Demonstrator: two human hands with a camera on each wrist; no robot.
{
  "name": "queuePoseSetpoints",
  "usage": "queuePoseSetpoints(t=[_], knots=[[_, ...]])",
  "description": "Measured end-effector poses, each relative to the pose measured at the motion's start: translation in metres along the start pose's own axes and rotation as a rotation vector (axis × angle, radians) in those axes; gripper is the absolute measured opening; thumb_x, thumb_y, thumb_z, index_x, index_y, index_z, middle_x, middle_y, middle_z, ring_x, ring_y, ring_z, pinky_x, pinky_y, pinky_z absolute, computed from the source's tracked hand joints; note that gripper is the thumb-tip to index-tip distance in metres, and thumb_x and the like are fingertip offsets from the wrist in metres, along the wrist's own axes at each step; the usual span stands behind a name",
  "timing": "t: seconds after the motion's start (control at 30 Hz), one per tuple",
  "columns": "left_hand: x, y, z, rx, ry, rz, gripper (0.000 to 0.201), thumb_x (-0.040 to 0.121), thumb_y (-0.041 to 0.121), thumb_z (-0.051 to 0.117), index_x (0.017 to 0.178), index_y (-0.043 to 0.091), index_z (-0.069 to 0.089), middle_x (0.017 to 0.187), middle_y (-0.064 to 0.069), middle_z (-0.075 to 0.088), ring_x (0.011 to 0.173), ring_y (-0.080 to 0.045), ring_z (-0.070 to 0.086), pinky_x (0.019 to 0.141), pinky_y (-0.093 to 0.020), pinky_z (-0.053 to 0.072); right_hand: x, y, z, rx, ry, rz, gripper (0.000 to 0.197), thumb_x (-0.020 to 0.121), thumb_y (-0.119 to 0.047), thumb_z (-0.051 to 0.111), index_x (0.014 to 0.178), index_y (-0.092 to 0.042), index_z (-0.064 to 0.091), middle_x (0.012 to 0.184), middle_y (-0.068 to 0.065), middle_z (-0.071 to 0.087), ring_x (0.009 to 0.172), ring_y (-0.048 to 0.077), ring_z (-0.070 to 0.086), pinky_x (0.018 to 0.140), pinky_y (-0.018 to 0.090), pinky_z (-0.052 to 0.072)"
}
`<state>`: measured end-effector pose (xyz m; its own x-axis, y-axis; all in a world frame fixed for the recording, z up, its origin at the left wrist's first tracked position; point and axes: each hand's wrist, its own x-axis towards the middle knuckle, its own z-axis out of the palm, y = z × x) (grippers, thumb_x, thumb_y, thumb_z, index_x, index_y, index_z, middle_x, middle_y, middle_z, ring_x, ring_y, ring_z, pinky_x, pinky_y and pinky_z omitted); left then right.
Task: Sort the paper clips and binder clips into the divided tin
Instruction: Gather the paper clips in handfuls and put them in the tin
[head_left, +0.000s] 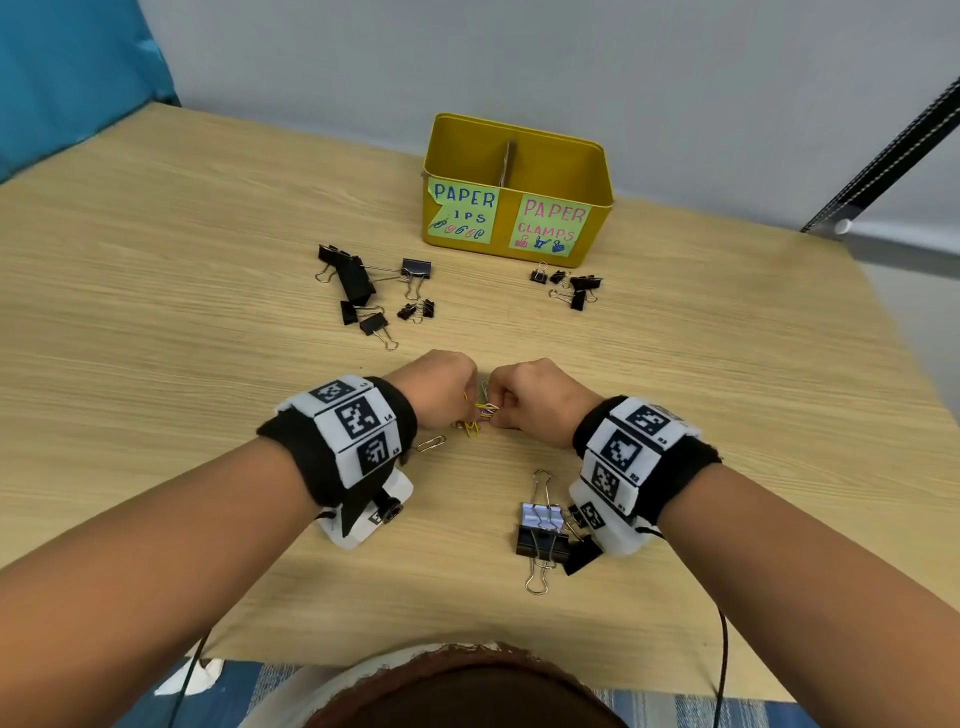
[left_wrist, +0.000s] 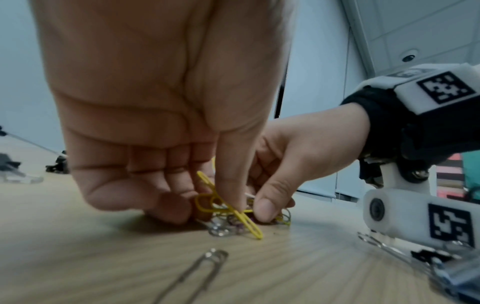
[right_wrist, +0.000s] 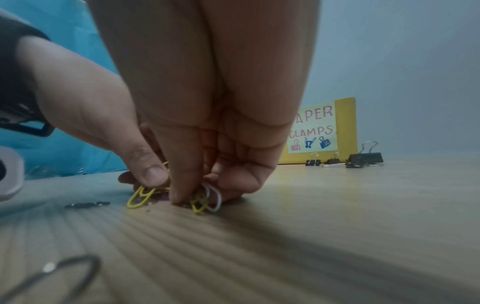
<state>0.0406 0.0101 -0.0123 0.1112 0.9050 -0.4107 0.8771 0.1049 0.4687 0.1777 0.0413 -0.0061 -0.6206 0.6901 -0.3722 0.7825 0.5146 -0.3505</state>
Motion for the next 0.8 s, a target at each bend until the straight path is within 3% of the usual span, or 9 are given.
queuePoseSetpoints(t=[0.07, 0.13, 0.2, 0.27, 0.4, 0.57, 0.67, 0.73, 0.8], knots=[[0.002, -0.005, -0.005, -0.1, -0.016, -0.003, 0.009, 0.083, 0.021, 0.066, 0.087, 0.014, 0.061, 0.086, -0.002, 0.056, 0.076, -0.014, 0.052, 0.065, -0.023, 0.04, 0.001, 0.003, -0.005, 0.083, -0.025, 0.012, 0.017, 0.085, -0.015, 0.063, 0.099, -0.006, 0.063, 0.087, 0.001, 0.055, 0.082, 0.014, 0.049, 0.066, 0.022, 0.037], [0.005, -0.011, -0.012, -0.308, -0.08, 0.007, 0.012, 0.082, 0.015, 0.067, 0.075, 0.016, 0.058, 0.07, -0.002, 0.058, 0.057, -0.011, 0.051, 0.05, -0.019, 0.041, 0.003, 0.006, -0.015, 0.151, -0.05, 0.015, 0.012, 0.083, -0.015, 0.065, 0.093, -0.01, 0.063, 0.082, 0.0, 0.057, 0.075, 0.013, 0.051, 0.064, 0.021, 0.039], [0.01, -0.015, -0.027, -0.505, -0.121, 0.037, 0.016, 0.083, 0.006, 0.065, 0.072, 0.015, 0.058, 0.062, -0.003, 0.059, 0.048, -0.009, 0.052, 0.046, -0.018, 0.044, 0.009, 0.01, -0.031, 0.253, -0.076, 0.009, 0.007, 0.082, -0.013, 0.067, 0.084, -0.015, 0.061, 0.072, -0.004, 0.059, 0.062, 0.007, 0.054, 0.064, 0.023, 0.043], [0.016, -0.016, -0.048, -0.617, -0.073, 0.096, 0.018, 0.083, -0.001, 0.062, 0.073, 0.013, 0.06, 0.058, 0.0, 0.061, 0.045, -0.004, 0.055, 0.044, -0.015, 0.047, 0.018, 0.013, -0.053, 0.377, -0.058, 0.0, 0.013, 0.081, -0.007, 0.067, 0.078, -0.018, 0.06, 0.067, -0.005, 0.06, 0.054, 0.002, 0.055, 0.06, 0.02, 0.046], [0.04, -0.01, -0.101, -0.709, 0.191, 0.166, 0.021, 0.086, -0.001, 0.059, 0.071, 0.014, 0.059, 0.061, 0.001, 0.06, 0.044, 0.001, 0.054, 0.047, -0.014, 0.046, 0.046, 0.01, -0.105, 0.558, 0.161, -0.03, 0.02, 0.082, 0.001, 0.063, 0.072, -0.016, 0.058, 0.063, 0.003, 0.056, 0.041, -0.001, 0.051, 0.048, 0.016, 0.044], [0.086, -0.004, -0.158, -0.754, 0.583, 0.1, 0.022, 0.077, 0.013, 0.073, 0.06, 0.023, 0.062, 0.043, 0.011, 0.059, 0.046, -0.004, 0.05, 0.052, -0.02, 0.046, 0.104, 0.004, -0.154, 0.707, 0.448, -0.017, 0.027, 0.084, 0.0, 0.062, 0.067, -0.018, 0.052, 0.059, 0.002, 0.05, 0.039, 0.001, 0.047, 0.042, 0.013, 0.042], [0.111, -0.007, -0.173, -0.781, 0.729, -0.005, 0.018, 0.071, 0.02, 0.078, 0.059, 0.021, 0.064, 0.059, 0.008, 0.062, 0.057, -0.009, 0.053, 0.064, -0.023, 0.046, 0.144, 0.006, -0.164, 0.726, 0.538, 0.064, 0.028, 0.084, -0.003, 0.063, 0.065, -0.019, 0.05, 0.06, 0.001, 0.05, 0.048, 0.01, 0.046, 0.048, 0.022, 0.044], [0.121, -0.008, -0.173, -0.717, 0.768, -0.063, 0.012, 0.073, 0.026, 0.076, 0.075, 0.014, 0.073, 0.075, 0.0, 0.067, 0.07, -0.012, 0.058, 0.071, -0.023, 0.046, 0.163, 0.007, -0.163, 0.718, 0.589, 0.128, 0.029, 0.083, -0.004, 0.063, 0.062, -0.02, 0.051, 0.06, 0.0, 0.051, 0.05, 0.012, 0.047, 0.057, 0.03, 0.049], [0.129, -0.009, -0.169, -0.585, 0.767, -0.143, 0.028, 0.078, 0.035, 0.07, 0.094, 0.013, 0.074, 0.095, -0.005, 0.071, 0.088, -0.016, 0.061, 0.077, -0.025, 0.046, 0.176, 0.006, -0.161, 0.709, 0.579, 0.172, 0.028, 0.083, -0.004, 0.061, 0.062, -0.02, 0.054, 0.062, 0.001, 0.055, 0.054, 0.015, 0.053, 0.073, 0.038, 0.055]])
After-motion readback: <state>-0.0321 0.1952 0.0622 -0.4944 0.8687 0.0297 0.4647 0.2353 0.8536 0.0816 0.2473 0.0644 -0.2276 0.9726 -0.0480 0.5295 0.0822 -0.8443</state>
